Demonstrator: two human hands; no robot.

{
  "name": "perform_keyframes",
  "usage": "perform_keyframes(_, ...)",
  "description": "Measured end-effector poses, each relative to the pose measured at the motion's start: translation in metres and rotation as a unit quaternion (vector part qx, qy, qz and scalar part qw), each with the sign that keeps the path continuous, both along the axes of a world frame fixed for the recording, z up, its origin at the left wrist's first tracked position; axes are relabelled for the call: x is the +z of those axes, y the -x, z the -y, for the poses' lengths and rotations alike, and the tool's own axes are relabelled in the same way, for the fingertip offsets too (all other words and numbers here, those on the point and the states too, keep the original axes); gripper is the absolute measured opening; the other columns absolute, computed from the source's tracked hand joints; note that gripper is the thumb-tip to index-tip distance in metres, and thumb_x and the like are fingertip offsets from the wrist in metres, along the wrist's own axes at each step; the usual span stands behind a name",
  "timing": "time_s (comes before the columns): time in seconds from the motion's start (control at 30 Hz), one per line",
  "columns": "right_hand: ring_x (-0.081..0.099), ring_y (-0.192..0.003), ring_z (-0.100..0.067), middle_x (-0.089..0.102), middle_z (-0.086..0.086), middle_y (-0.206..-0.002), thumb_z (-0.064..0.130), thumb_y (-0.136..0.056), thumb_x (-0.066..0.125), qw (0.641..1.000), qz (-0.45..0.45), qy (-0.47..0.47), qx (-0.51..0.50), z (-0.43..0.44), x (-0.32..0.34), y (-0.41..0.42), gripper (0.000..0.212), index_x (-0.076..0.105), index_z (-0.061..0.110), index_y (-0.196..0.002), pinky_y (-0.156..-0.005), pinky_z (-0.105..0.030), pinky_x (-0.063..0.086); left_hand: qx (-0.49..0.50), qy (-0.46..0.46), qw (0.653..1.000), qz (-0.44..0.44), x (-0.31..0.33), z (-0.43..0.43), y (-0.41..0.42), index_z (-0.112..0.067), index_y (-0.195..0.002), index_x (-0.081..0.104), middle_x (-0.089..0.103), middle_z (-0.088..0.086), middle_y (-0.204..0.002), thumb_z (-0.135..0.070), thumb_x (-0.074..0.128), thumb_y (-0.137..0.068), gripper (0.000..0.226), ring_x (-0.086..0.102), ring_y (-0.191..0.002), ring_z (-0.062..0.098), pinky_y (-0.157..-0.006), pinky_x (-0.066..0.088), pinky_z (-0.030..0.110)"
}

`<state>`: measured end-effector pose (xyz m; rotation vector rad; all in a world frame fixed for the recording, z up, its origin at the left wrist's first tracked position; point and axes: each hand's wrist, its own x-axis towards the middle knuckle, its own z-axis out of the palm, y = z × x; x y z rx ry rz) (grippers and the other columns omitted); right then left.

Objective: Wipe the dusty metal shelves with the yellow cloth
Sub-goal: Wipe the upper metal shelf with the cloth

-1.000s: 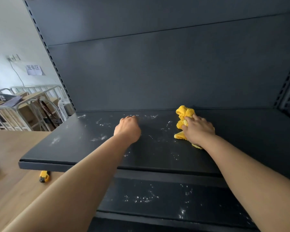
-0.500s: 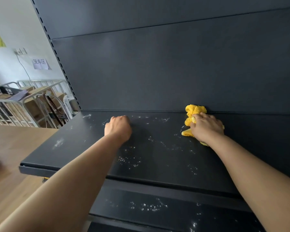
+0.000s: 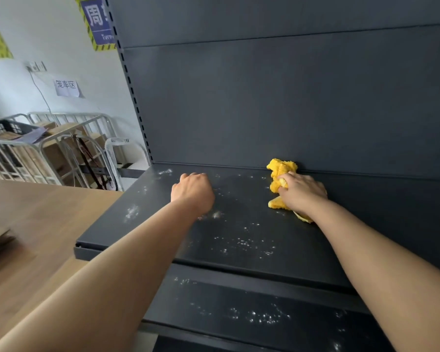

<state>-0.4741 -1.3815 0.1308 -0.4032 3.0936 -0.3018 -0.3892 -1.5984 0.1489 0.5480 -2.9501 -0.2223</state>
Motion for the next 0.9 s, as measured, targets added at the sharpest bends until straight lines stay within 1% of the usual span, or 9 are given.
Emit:
perform_keyframes(0.07, 0.034, -0.134, -0.024, 0.035, 0.006, -0.150, 0.038, -0.096, 0.031, 1.000, -0.002, 0.001, 0.009, 0.019, -0.001, -0.003, 0.044, 0.037, 0.032, -0.139, -0.104, -0.042, 0.030, 0.009, 0.003, 1.000, -0.002, 0.002, 0.018, -0.006, -0.009, -0.104, 0.056, 0.055, 0.012, -0.118, -0.003, 0.040, -0.079, 0.030, 0.042, -0.117, 0.032, -0.085, 0.038, 0.041)
perform_keyframes(0.17, 0.035, -0.133, -0.024, 0.038, 0.007, -0.148, 0.038, -0.096, 0.031, 1.000, -0.007, 0.006, 0.024, 0.047, -0.003, -0.009, 0.043, 0.039, 0.031, -0.137, -0.104, -0.042, 0.030, 0.016, 0.001, 1.000, -0.006, 0.003, 0.041, -0.015, -0.008, -0.104, 0.056, 0.054, 0.013, -0.119, -0.004, 0.039, -0.079, 0.030, 0.042, -0.119, 0.032, -0.088, 0.039, 0.041)
perform_keyframes(0.27, 0.035, -0.133, -0.024, 0.039, 0.007, -0.147, 0.037, -0.095, 0.031, 0.999, -0.012, 0.007, 0.043, 0.074, -0.004, -0.016, 0.042, 0.041, 0.031, -0.136, -0.103, -0.042, 0.031, 0.006, -0.003, 1.000, -0.010, 0.002, 0.056, -0.022, -0.011, -0.096, 0.053, 0.054, 0.011, -0.119, -0.002, 0.040, -0.077, 0.025, 0.045, -0.116, 0.032, -0.085, 0.040, 0.041)
perform_keyframes(0.47, 0.039, -0.131, -0.025, 0.043, 0.007, -0.145, 0.037, -0.095, 0.032, 0.996, -0.024, 0.012, 0.085, 0.119, -0.005, -0.036, 0.040, 0.043, 0.030, -0.133, -0.103, -0.041, 0.032, -0.029, -0.016, 0.999, -0.021, 0.005, 0.071, -0.033, -0.011, -0.097, 0.054, 0.055, 0.009, -0.117, -0.002, 0.039, -0.077, 0.026, 0.047, -0.114, 0.031, -0.084, 0.041, 0.041)
perform_keyframes(0.53, 0.040, -0.131, -0.025, 0.045, 0.006, -0.144, 0.036, -0.095, 0.033, 0.996, -0.025, 0.014, 0.088, 0.120, -0.004, -0.043, 0.039, 0.044, 0.030, -0.132, -0.103, -0.040, 0.033, -0.044, -0.025, 0.998, -0.025, 0.007, 0.069, -0.034, -0.010, -0.093, 0.052, 0.055, 0.009, -0.113, -0.001, 0.040, -0.077, 0.022, 0.047, -0.109, 0.030, -0.081, 0.040, 0.040)
perform_keyframes(0.63, 0.042, -0.129, -0.024, 0.048, 0.005, -0.141, 0.036, -0.095, 0.032, 0.996, -0.029, 0.013, 0.089, 0.113, -0.004, -0.057, 0.038, 0.046, 0.029, -0.130, -0.101, -0.040, 0.034, -0.062, -0.029, 0.997, -0.030, 0.010, 0.059, -0.033, -0.012, -0.083, 0.043, 0.053, 0.009, -0.105, -0.002, 0.041, -0.078, 0.012, 0.043, -0.096, 0.028, -0.073, 0.035, 0.037)
perform_keyframes(0.7, 0.045, -0.125, -0.024, 0.051, 0.004, -0.137, 0.036, -0.096, 0.032, 0.995, -0.035, 0.017, 0.095, 0.106, -0.005, -0.069, 0.036, 0.048, 0.028, -0.127, -0.099, -0.041, 0.036, -0.074, -0.029, 0.996, -0.031, 0.011, 0.049, -0.032, -0.012, -0.085, 0.043, 0.054, 0.009, -0.106, -0.002, 0.040, -0.078, 0.011, 0.039, -0.090, 0.026, -0.071, 0.035, 0.036)
perform_keyframes(0.83, 0.047, -0.122, -0.023, 0.053, 0.003, -0.133, 0.035, -0.097, 0.032, 0.994, -0.048, 0.023, 0.093, 0.088, -0.007, -0.089, 0.033, 0.048, 0.026, -0.125, -0.096, -0.041, 0.037, -0.109, -0.046, 0.992, -0.038, 0.013, 0.022, -0.031, -0.010, -0.106, 0.054, 0.055, 0.008, -0.117, -0.008, 0.043, -0.084, 0.024, 0.047, -0.105, 0.028, -0.073, 0.036, 0.035)
perform_keyframes(0.9, 0.047, -0.122, -0.023, 0.052, 0.003, -0.134, 0.036, -0.097, 0.032, 0.995, -0.050, 0.015, 0.088, 0.079, -0.005, -0.095, 0.035, 0.046, 0.027, -0.128, -0.096, -0.041, 0.038, -0.118, -0.055, 0.991, -0.041, 0.016, 0.007, -0.031, -0.011, -0.104, 0.055, 0.057, 0.008, -0.116, -0.009, 0.045, -0.084, 0.023, 0.049, -0.103, 0.027, -0.070, 0.037, 0.034)
